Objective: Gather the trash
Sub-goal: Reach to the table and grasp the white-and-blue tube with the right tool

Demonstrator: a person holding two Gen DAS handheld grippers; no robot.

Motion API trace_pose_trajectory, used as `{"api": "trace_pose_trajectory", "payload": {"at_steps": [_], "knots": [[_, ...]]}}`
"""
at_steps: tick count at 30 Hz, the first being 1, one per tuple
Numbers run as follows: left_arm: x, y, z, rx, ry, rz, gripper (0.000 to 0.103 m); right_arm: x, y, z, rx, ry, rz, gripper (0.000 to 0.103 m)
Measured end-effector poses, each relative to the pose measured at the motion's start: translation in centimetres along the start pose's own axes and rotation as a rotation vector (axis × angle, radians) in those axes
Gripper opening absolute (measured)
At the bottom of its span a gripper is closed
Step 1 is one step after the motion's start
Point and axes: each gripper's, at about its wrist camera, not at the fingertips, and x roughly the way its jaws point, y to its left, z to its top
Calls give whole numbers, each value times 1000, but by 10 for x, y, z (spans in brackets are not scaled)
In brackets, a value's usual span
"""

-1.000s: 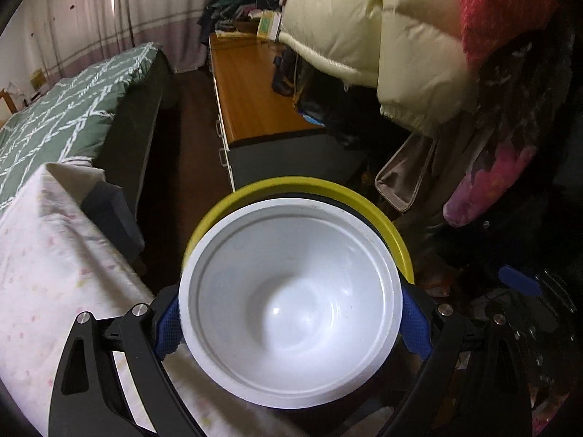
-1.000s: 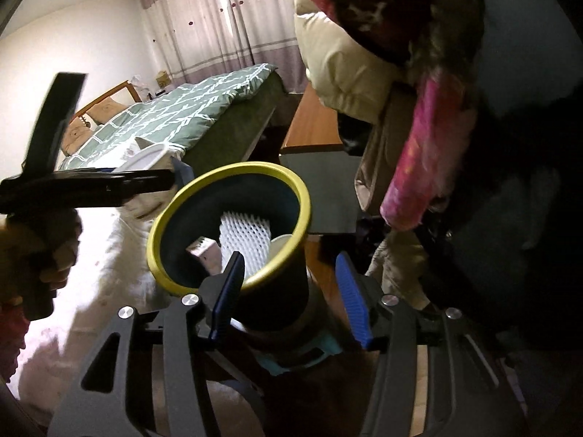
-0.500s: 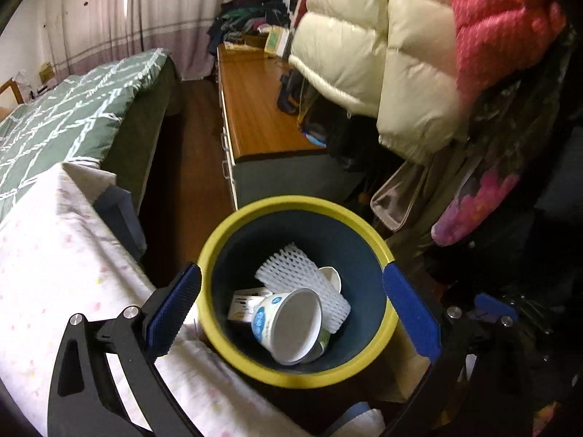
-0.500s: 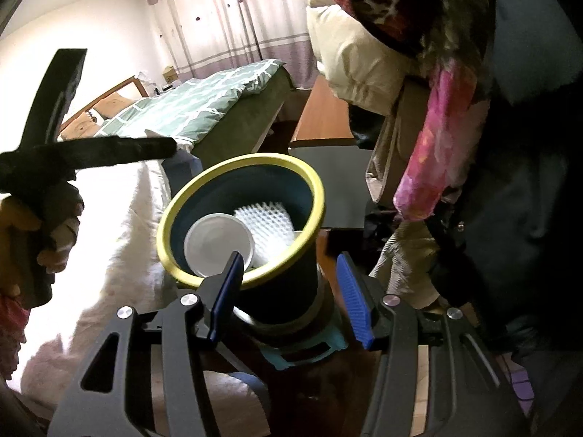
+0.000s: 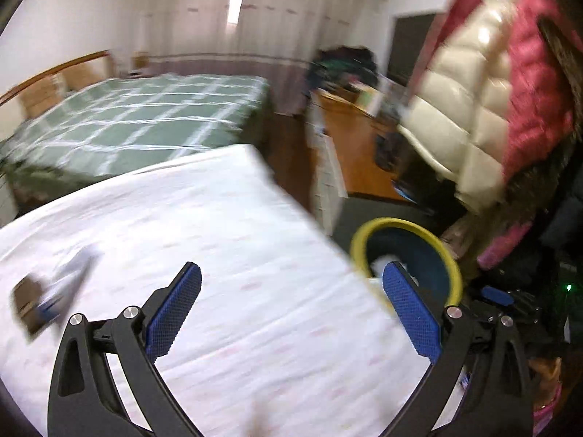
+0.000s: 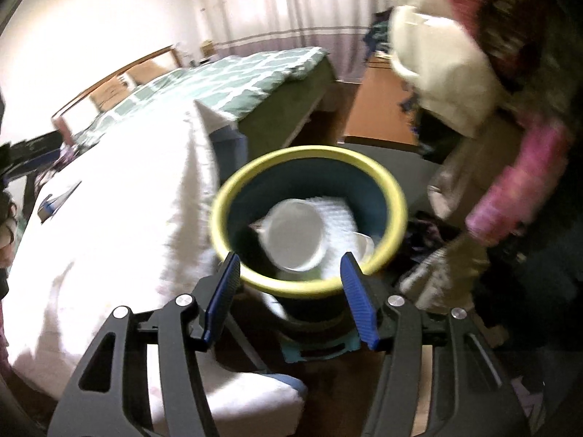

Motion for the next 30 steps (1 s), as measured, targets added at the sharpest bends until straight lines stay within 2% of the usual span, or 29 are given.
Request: {"api": "trace_pose_trajectory", "payload": {"at_steps": [5,9,12,16,20,24,26,30], "knots": [[-56,89,-35,-119,-67,179,98,20,57,25,-101,29,86,55],[-100,166,-72,-249,-117,332,98,42,121,46,-216,65,162,55],[-122,210,-95,-328,-145,429,98,58,172,59,-291,90,215,55],[-132,251,-120,-395,-159,505,98,81,237,77,-342,128,286,55],[-125,264,-135,-417,-141,517,98,101,298,94,-354,166,359,55],[-117,268,-140,-415,-126,503,98,128,361,109,-318,240,433,55],[-112,265,-140,-406,-123,501,98,145,393,117,-302,268,434,55],[-106,249,-137,-364,-112,522,98,181,426,129,-259,336,380,55]]}}
